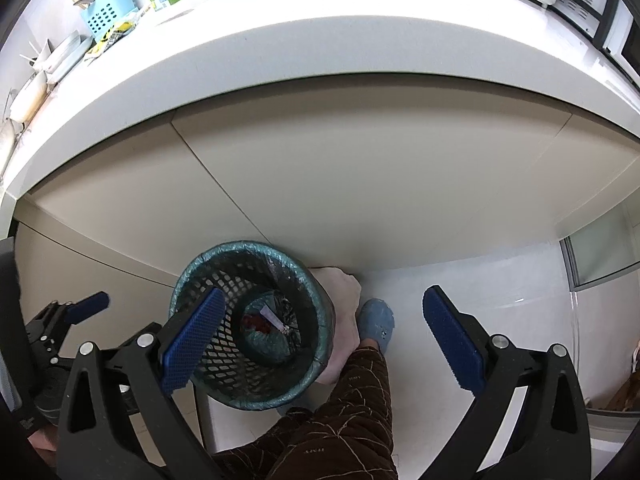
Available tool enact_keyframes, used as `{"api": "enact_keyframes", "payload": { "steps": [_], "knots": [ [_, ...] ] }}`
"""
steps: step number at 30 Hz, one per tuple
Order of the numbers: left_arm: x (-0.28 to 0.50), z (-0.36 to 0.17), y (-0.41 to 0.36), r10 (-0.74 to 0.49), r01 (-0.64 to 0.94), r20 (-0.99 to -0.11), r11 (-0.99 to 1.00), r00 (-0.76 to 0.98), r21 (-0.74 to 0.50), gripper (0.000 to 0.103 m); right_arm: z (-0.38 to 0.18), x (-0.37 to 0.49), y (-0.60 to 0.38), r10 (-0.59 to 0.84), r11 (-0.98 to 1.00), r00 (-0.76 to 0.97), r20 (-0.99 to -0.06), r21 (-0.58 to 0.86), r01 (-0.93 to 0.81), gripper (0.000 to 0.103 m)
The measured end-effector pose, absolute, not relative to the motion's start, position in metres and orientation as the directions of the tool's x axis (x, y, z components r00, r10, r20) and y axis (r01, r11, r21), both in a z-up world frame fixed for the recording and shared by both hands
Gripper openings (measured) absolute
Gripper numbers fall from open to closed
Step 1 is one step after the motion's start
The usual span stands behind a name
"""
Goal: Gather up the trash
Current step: 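Open the right tool over the bin while the left tool releases the mesh bag, then raise both tools back over the counter toward the yellow wrapper and clear bag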
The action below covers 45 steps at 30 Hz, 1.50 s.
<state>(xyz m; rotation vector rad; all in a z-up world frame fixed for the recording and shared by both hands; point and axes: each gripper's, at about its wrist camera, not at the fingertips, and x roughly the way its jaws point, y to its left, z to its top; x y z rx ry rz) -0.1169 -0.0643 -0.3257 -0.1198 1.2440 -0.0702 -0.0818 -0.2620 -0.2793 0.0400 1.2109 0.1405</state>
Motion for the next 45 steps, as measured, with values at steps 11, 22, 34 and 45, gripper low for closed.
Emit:
{"api": "enact_keyframes", "payload": {
  "steps": [11,22,34,45],
  "knots": [
    [-0.115,-0.264,-0.040,-0.072,-0.074,-0.919,0.991,0.388,-0.109,0.097,-0.231,-0.071,-0.259,0.125,0.991,0.426,-0.896,0.090,-0.101,0.095],
    [-0.103,-0.182,-0.013,-0.015,-0.144,-0.878,0.985,0.479,-0.095,0.097,-0.155,-0.054,-0.247,0.146,0.988,0.532,-0.834,0.095,-0.123,0.095],
    [-0.066,-0.105,0.015,0.038,-0.179,-0.830,0.981,0.556,-0.075,0.096,-0.089,-0.024,-0.231,0.162,0.986,0.584,-0.795,0.105,-0.131,0.095],
    [-0.019,-0.053,0.050,0.087,-0.224,-0.800,0.973,0.593,-0.061,0.096,-0.040,0.022,-0.214,0.153,0.987,0.615,-0.774,0.096,-0.126,0.095]
  ]
}}
